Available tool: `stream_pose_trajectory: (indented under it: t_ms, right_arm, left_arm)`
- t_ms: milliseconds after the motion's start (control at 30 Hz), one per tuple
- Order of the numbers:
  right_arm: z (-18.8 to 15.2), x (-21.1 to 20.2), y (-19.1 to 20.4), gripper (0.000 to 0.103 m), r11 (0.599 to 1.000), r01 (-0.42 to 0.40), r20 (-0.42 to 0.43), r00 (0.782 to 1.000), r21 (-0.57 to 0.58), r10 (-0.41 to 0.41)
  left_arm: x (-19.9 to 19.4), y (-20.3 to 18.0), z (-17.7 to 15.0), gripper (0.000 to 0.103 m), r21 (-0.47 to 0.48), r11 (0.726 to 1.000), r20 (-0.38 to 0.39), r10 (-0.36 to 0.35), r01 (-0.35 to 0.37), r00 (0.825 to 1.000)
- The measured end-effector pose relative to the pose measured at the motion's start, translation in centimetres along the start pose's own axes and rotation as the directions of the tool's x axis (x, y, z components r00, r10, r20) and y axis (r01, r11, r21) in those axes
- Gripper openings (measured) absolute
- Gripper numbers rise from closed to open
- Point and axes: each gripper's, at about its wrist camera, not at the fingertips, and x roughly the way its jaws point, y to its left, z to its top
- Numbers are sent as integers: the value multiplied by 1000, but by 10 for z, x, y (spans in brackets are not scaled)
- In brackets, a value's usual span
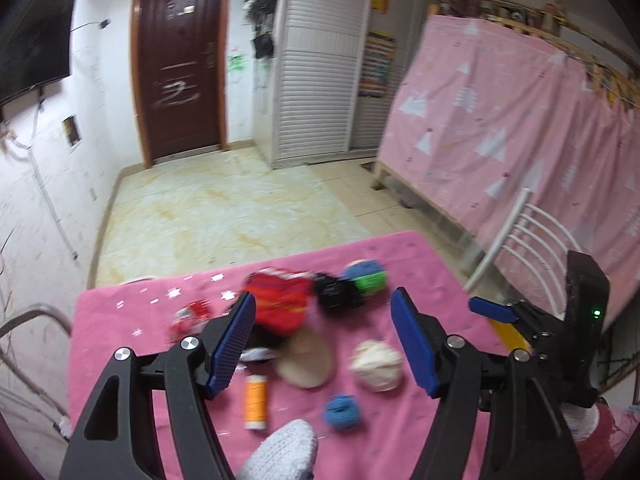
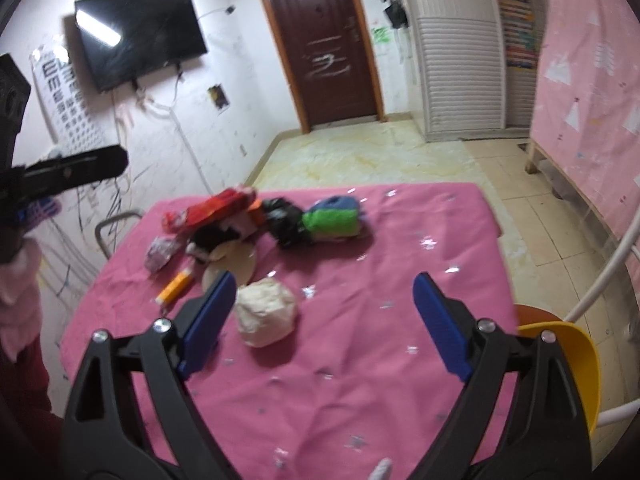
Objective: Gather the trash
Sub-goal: 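Grasp the white printed wrapper with the left tool while the right tool grasps the paper ball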
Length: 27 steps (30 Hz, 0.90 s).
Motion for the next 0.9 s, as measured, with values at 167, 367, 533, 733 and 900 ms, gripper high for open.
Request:
stream_pose_trajectory:
  t_ms: [167, 367, 533, 733, 900]
  right_arm:
    - [0, 22, 24, 87, 999, -26, -55, 998, -44, 24]
    - [-2, 40, 38, 87, 996, -34, -108, 994, -79, 25]
    - [-3, 50, 43, 87, 994, -26, -145, 989, -102, 11]
    - [-8, 63, 51, 87, 991, -16, -178, 984, -131, -8]
    - [-11, 67, 54, 87, 987, 7, -185, 982, -159, -37]
  left_arm:
    - [9, 40, -11, 63, -46, 998, -40, 49, -51, 998]
    - [26, 71, -27, 63, -69, 993, -92, 90, -96, 992]
    - [47, 96, -44, 63, -89, 987, -156, 117, -132, 981]
    - [77, 110, -61, 63, -69, 988, -228, 121, -140, 966]
    - [92, 113, -67, 63, -45, 989, -247, 126, -141, 961]
